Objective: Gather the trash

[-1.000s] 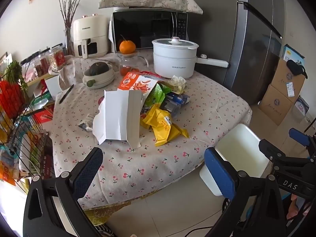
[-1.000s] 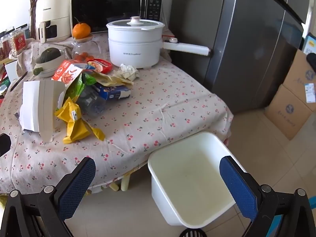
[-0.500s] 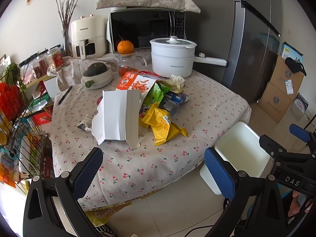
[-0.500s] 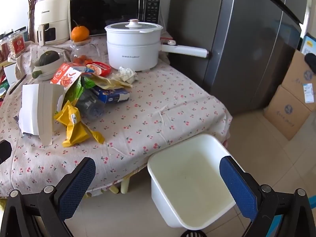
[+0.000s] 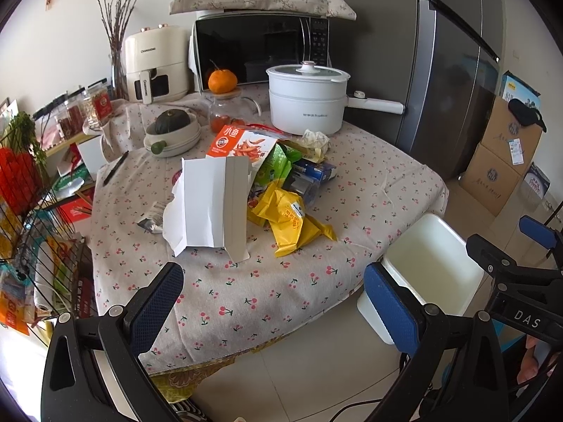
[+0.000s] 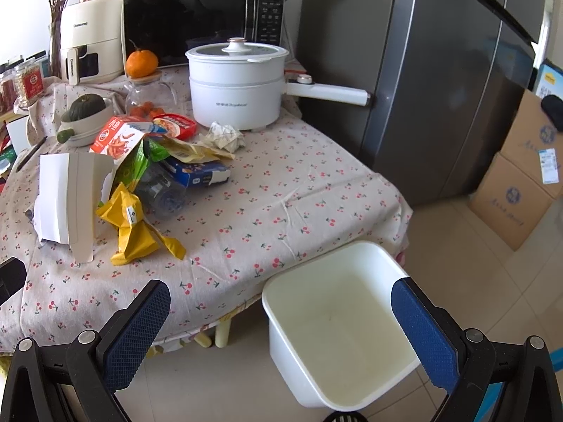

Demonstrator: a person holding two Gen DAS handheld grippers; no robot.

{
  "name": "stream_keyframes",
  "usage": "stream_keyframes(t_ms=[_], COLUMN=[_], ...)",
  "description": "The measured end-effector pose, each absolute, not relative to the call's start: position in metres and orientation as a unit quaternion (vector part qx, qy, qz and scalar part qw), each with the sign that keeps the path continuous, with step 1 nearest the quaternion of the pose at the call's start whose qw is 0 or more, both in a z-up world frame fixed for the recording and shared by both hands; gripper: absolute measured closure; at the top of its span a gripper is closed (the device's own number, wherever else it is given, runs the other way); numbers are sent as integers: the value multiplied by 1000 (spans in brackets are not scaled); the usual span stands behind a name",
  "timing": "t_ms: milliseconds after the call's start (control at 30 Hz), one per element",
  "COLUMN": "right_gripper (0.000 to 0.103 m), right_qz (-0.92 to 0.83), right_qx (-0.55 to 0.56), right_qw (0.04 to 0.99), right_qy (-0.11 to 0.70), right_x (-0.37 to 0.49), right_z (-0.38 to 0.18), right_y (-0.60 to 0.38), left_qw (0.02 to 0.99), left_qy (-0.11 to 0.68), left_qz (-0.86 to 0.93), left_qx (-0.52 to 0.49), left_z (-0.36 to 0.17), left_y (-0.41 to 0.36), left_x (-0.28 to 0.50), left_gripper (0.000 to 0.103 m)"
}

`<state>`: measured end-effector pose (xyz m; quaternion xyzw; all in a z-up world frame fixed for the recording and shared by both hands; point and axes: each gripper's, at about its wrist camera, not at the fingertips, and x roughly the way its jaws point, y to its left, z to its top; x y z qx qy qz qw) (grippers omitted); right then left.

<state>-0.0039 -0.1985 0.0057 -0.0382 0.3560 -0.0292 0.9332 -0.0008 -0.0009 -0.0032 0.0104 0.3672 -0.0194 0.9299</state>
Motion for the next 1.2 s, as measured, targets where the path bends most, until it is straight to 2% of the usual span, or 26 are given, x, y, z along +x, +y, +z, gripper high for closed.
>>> stream_keyframes(t_ms=[1200], right_gripper=[0], right_qz=[-31], right_qx=[-38], right_qw=[935], right_qy=[351], right_x=[-6], right_z=[7], right_y=[-201], left_qw=[930], left_qy=[366], left_qz=[-18], left_qx=[14], left_z=[-8], left_y=[0], left_x=[-2], left_gripper=[0])
